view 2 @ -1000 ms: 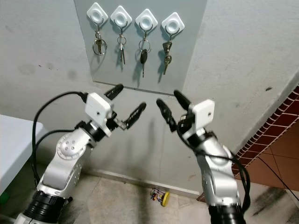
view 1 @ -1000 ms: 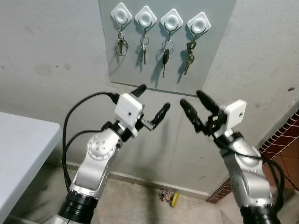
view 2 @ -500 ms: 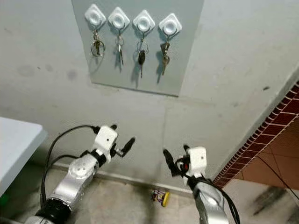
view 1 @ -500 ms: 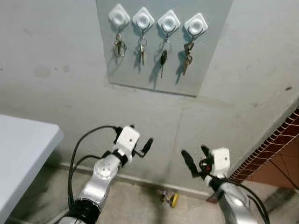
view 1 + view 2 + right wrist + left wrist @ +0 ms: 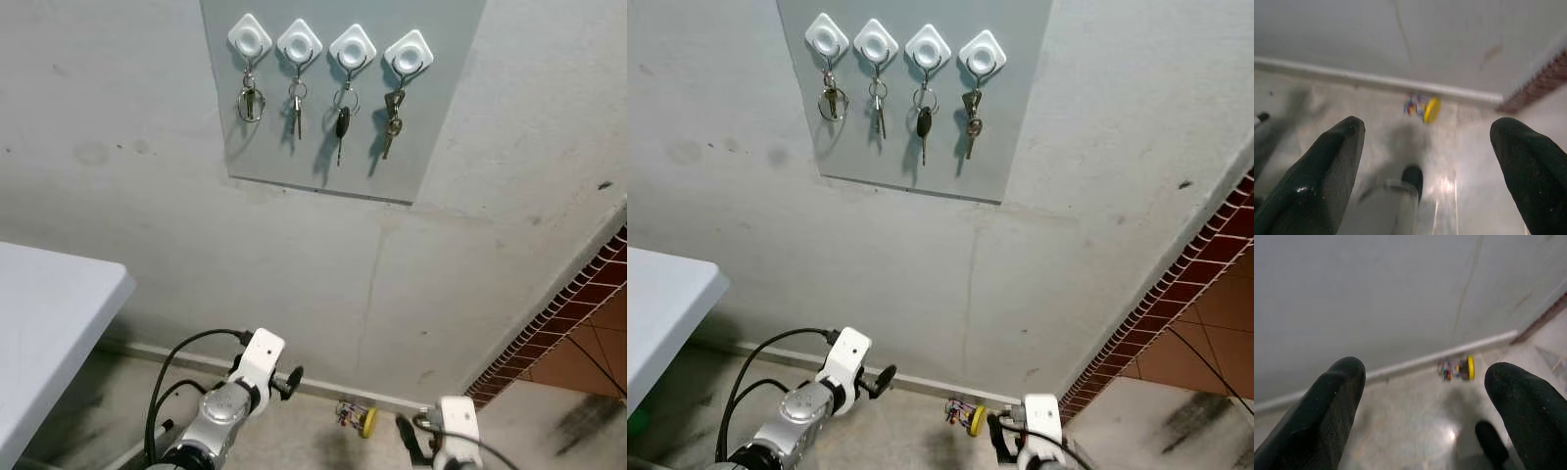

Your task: Hang keys on a hook

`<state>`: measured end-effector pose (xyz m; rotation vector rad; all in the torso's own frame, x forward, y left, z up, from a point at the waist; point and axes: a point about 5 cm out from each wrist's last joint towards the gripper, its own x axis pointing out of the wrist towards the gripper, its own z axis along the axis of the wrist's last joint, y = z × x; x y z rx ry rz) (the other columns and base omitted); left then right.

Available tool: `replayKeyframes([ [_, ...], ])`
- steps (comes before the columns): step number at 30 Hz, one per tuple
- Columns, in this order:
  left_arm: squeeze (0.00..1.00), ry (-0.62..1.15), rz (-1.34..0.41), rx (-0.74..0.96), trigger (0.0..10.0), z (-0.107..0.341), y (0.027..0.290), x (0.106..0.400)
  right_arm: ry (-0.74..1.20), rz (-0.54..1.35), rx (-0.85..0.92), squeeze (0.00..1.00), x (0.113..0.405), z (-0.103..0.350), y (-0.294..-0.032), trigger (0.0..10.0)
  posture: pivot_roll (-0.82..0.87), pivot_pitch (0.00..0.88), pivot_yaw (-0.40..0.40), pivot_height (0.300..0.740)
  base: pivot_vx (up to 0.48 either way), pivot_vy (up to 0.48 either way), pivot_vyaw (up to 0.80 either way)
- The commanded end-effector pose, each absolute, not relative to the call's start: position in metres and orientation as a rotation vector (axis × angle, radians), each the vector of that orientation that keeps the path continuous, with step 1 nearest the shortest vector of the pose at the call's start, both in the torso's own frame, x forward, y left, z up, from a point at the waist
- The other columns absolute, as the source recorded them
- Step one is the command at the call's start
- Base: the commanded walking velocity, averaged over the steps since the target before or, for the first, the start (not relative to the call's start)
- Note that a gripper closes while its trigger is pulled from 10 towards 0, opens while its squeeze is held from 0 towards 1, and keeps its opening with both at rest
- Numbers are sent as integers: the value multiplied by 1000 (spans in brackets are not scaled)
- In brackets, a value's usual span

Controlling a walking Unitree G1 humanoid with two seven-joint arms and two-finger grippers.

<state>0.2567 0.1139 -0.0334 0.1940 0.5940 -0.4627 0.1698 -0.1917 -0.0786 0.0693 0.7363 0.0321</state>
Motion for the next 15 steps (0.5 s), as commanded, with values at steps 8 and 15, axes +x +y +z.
replayKeyframes([
  [8, 0, 833, -411, 168, 10000, -68, 129, 213, 918, -65, 100, 1000, 129, -99, -194, 10000, -93, 0, 27, 740, 0, 0, 0],
  [15, 0, 879, -368, 185, 10000, -77, 142, 198, 966, -94, 103, 1000, 114, -104, -196, 10000, -102, 0, 26, 740, 0, 0, 0],
])
